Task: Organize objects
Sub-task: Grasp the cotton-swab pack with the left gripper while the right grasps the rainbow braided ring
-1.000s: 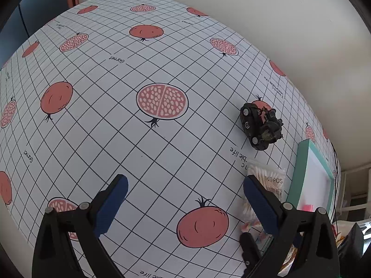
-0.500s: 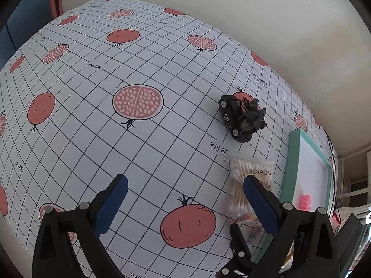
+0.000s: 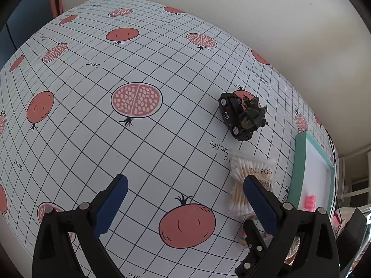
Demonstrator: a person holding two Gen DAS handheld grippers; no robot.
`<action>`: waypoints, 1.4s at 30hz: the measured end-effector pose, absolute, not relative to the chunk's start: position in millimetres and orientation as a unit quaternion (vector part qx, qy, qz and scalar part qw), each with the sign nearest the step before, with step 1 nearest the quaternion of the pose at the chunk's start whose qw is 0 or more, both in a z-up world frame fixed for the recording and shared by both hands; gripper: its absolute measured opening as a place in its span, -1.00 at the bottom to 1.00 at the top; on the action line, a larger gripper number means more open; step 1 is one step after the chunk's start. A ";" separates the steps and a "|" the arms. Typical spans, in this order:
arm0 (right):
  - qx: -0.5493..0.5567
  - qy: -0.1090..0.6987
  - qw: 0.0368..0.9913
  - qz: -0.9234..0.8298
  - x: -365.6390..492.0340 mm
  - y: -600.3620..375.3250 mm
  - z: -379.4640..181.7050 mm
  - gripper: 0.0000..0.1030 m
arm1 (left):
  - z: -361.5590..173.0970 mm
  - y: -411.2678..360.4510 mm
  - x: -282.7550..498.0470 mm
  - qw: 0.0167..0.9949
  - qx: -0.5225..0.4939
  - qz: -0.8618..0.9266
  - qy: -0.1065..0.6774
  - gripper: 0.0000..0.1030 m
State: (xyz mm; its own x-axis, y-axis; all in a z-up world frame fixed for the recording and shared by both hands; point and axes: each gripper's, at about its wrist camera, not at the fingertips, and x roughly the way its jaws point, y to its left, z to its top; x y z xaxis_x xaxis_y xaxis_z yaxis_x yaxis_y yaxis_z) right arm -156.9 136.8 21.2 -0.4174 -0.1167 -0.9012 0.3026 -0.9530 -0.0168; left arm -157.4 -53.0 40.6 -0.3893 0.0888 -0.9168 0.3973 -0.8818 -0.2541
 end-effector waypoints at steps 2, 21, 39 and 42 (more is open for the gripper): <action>0.529 0.084 0.136 -0.833 -155.5 132.8 20.4 0.62 | 40.7 -50.6 -158.3 0.093 0.543 -0.804 0.223 0.94; 0.546 0.063 0.129 -0.826 -159.0 144.7 15.4 0.07 | 27.6 -7.5 -187.9 0.015 0.549 -0.813 0.194 0.94; 0.547 0.025 0.140 -0.825 -161.9 160.6 20.4 -0.22 | 13.0 22.9 -190.1 0.007 0.559 -0.810 0.174 0.50; 0.547 0.016 0.138 -0.826 -162.3 164.4 22.4 -0.40 | 15.3 27.3 -188.7 0.003 0.559 -0.812 0.167 0.21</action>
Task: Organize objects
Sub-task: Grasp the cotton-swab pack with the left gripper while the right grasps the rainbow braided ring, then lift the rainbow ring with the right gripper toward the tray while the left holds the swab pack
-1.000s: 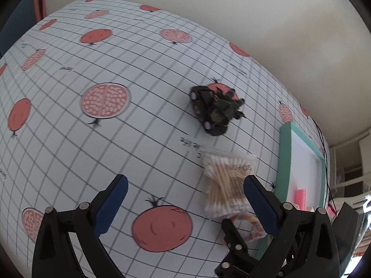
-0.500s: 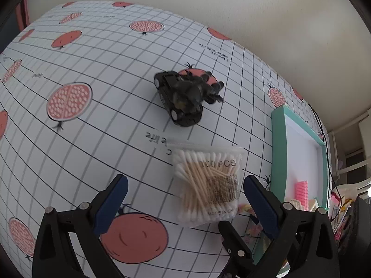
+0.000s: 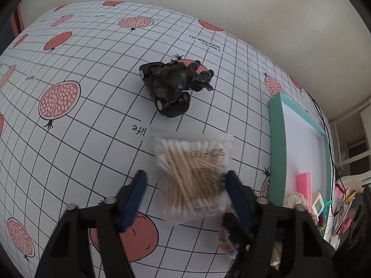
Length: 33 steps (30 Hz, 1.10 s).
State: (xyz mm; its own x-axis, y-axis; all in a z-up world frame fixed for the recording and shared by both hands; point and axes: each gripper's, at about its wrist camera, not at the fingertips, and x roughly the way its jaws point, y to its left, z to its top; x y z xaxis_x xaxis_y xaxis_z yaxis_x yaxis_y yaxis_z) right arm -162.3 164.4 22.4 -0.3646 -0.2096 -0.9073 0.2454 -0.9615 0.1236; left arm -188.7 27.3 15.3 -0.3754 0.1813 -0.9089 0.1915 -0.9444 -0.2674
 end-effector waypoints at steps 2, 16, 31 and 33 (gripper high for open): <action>0.549 0.013 0.126 -0.826 -163.6 169.3 23.1 -0.60 | 17.7 30.8 -187.8 0.002 0.558 -0.814 0.158 0.03; 0.548 -0.012 0.125 -0.827 -171.6 181.5 22.3 -0.81 | 28.7 20.5 -190.2 0.020 0.559 -0.814 0.155 -0.52; 0.521 -0.058 0.130 -0.842 -174.1 196.4 49.0 -0.81 | 55.6 6.8 -185.9 0.016 0.533 -0.830 0.166 -0.99; 0.517 -0.065 0.131 -0.843 -173.8 198.9 52.9 -0.82 | 59.5 5.7 -187.0 0.015 0.527 -0.833 0.171 -0.99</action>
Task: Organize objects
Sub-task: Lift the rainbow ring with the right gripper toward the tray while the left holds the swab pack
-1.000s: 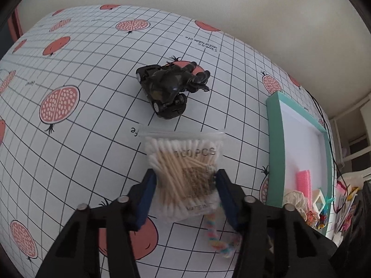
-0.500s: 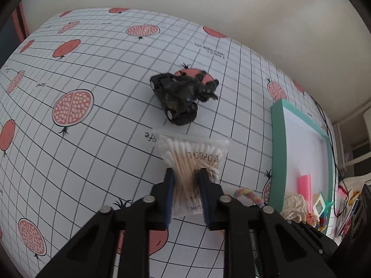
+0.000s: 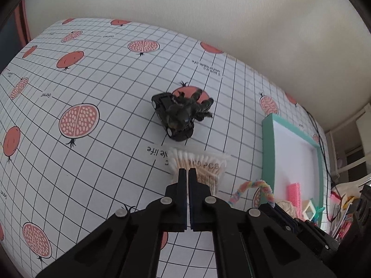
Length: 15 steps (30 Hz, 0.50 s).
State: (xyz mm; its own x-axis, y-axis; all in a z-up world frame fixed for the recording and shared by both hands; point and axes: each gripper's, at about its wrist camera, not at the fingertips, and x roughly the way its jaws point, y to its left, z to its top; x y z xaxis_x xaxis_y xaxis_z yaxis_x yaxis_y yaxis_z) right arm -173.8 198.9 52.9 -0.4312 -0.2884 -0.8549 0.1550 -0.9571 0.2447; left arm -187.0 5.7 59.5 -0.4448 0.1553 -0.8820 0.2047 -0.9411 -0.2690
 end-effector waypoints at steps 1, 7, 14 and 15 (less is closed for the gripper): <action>0.515 -0.066 0.132 -0.844 -173.8 199.2 54.2 -0.82 | 61.9 4.8 -187.2 0.013 0.525 -0.833 0.173 -0.99; 0.511 -0.070 0.134 -0.846 -173.7 200.2 57.8 -0.82 | 58.2 -3.1 -189.0 0.005 0.526 -0.828 0.194 -0.99; 0.511 -0.073 0.128 -0.847 -174.7 204.4 58.2 -0.82 | 51.4 -1.4 -188.0 0.003 0.526 -0.829 0.190 -0.41; 0.510 -0.073 0.126 -0.848 -175.0 205.6 58.5 -0.81 | 51.8 -0.6 -188.0 0.001 0.525 -0.829 0.190 -0.30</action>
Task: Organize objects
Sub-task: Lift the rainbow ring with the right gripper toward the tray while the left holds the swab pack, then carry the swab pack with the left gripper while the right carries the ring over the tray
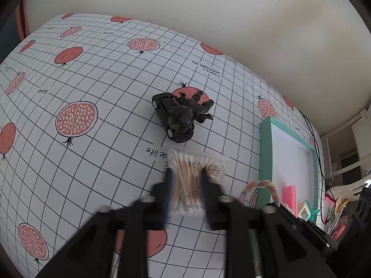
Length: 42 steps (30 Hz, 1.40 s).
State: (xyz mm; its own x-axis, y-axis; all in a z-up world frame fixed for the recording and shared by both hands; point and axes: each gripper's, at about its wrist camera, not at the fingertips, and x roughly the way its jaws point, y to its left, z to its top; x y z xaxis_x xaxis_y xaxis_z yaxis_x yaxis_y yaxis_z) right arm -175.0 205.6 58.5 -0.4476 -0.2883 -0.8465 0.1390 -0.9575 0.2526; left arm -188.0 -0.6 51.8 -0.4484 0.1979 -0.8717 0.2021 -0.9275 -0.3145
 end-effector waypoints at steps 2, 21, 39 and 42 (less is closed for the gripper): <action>0.509 -0.075 0.123 -0.849 -175.4 208.3 59.6 -0.81 | 53.0 2.0 -187.8 -0.004 0.522 -0.832 0.188 0.01; 0.484 -0.125 0.108 -0.859 -176.5 243.4 78.0 -0.81 | 17.7 29.0 -188.7 0.001 0.558 -0.819 0.129 0.30; 0.472 -0.159 0.097 -0.862 -175.4 268.1 83.9 -0.82 | 53.3 27.5 -181.6 0.003 0.513 -0.847 0.140 -0.25; 0.462 -0.168 0.090 -0.866 -173.9 276.0 89.4 -0.82 | 67.7 31.3 -180.8 -0.014 0.491 -0.857 0.154 -0.25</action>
